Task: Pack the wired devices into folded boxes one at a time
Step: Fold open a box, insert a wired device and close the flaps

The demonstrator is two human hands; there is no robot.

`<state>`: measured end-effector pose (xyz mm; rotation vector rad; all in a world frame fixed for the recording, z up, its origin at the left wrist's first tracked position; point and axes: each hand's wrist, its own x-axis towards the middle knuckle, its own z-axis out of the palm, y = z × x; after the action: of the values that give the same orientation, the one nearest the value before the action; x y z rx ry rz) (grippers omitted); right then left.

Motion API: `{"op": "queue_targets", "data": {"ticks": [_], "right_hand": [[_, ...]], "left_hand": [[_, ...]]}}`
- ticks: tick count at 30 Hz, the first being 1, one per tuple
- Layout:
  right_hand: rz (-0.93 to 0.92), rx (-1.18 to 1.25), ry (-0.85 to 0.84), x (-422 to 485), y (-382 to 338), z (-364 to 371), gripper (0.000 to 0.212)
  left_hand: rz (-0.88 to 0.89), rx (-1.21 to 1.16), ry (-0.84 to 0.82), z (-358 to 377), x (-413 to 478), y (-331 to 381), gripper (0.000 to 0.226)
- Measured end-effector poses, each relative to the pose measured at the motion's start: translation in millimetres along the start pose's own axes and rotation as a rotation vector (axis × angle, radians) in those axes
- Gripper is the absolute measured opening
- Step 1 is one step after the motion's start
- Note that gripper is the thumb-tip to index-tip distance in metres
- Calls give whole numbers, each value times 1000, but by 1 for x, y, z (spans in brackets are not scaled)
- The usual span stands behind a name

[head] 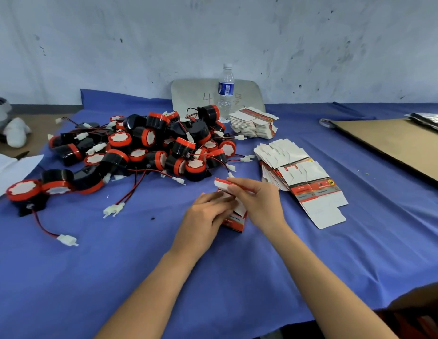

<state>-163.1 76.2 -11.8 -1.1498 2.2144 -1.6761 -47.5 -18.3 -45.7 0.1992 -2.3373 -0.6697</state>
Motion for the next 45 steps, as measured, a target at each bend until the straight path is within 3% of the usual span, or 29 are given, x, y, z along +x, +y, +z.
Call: {"op": "queue_targets", "data": {"ticks": [5,8,11,15,19,23,37,45], "right_hand": [[-27,30,58,-17,8,14,17],[-40,23,44,-24,13,15,21],[-111,-60,24,-27,15,14,23],[-195,-120,1,-29,17,15,27],[-279,-158,21,-31,19,15,25],[-334,-213,28,-31,21,16,23],[-276,-346,-350,-30,22,-6,44],[-303,-587,-556,-23,16,-20,53]], "left_hand": [[-28,-85,166,0,-2,6,4],[-55,-81,226,1,-4,5,9],[-169,-153,243,-1,-4,2,31],[-401,-421,102,-7,-5,-3,38],[-392,-531,-31,-12,-3,-5,34],[-435,-624,-12,-17,-1,-6,26],[-547,-678,84,-14,3,-8,21],[-562,-645,56,-12,4,-9,11]]}}
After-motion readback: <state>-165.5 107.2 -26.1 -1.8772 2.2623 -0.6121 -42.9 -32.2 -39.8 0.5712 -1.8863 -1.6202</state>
